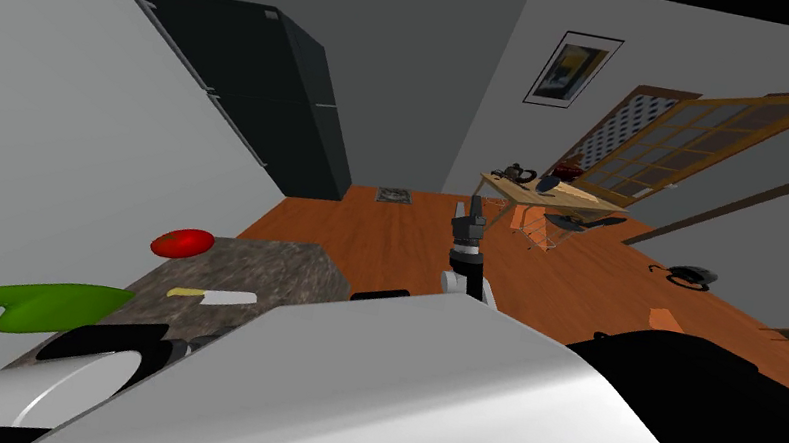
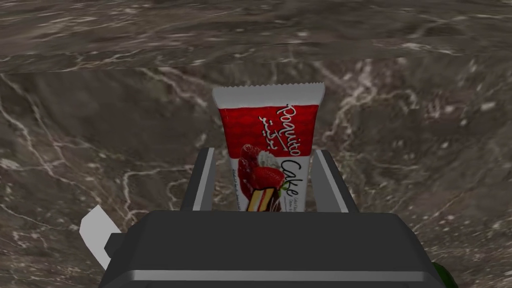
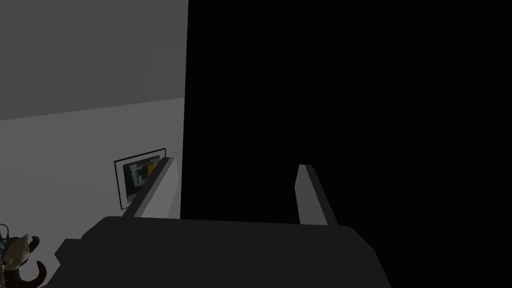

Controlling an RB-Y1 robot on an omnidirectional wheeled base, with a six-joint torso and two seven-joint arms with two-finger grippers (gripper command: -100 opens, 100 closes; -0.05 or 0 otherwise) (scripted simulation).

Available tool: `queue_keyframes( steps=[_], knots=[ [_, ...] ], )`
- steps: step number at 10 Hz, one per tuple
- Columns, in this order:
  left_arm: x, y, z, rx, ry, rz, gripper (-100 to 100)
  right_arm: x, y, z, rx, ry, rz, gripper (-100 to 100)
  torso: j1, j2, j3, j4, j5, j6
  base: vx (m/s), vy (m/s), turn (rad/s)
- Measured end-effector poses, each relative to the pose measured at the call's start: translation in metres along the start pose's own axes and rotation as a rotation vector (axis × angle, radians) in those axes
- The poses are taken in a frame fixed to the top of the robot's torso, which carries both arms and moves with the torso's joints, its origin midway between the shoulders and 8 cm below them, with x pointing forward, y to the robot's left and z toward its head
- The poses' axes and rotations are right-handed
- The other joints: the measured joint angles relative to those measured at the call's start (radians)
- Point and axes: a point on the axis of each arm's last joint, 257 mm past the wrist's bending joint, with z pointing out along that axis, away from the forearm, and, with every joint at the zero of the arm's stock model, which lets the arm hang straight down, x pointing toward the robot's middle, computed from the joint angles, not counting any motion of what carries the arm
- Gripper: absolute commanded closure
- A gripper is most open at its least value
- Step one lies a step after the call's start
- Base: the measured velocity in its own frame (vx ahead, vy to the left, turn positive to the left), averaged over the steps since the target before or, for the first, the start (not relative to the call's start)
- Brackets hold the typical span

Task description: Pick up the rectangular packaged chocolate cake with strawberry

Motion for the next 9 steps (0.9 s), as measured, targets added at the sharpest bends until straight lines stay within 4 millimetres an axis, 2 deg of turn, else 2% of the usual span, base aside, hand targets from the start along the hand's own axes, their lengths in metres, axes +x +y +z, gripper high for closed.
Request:
queue_keyframes(
  steps=[3, 4, 5, 8, 9],
  knots=[
    [0.000, 0.000, 0.000, 0.000, 0.000, -0.001, 100, 0.000, 0.000, 0.000, 0.000, 0.000, 0.000, 0, 0.000, -0.001, 0.000, 0.000, 0.000, 0.000, 0.000, 0.000, 0.000],
    [0.000, 0.000, 0.000, 0.000, 0.000, -0.001, 0, 0.000, 0.000, 0.000, 0.000, 0.000, 0.000, 0, 0.000, -0.001, 0.000, 0.000, 0.000, 0.000, 0.000, 0.000, 0.000],
    [0.000, 0.000, 0.000, 0.000, 0.000, -0.001, 100, 0.000, 0.000, 0.000, 0.000, 0.000, 0.000, 0, 0.000, -0.001, 0.000, 0.000, 0.000, 0.000, 0.015, 0.008, 0.091],
    [0.005, -0.005, -0.017, 0.001, 0.002, 0.018, 100, 0.000, 0.000, 0.000, 0.000, 0.000, 0.000, 0, 0.001, -0.002, -0.001, -0.001, 0.000, 0.000, 0.023, 0.013, 0.055],
    [0.005, -0.004, -0.018, 0.000, 0.002, 0.019, 0, 0.000, 0.000, 0.000, 0.000, 0.000, 0.000, 0, 0.001, -0.002, -0.001, -0.001, 0.000, 0.000, 0.000, 0.000, 0.000]
  ],
)
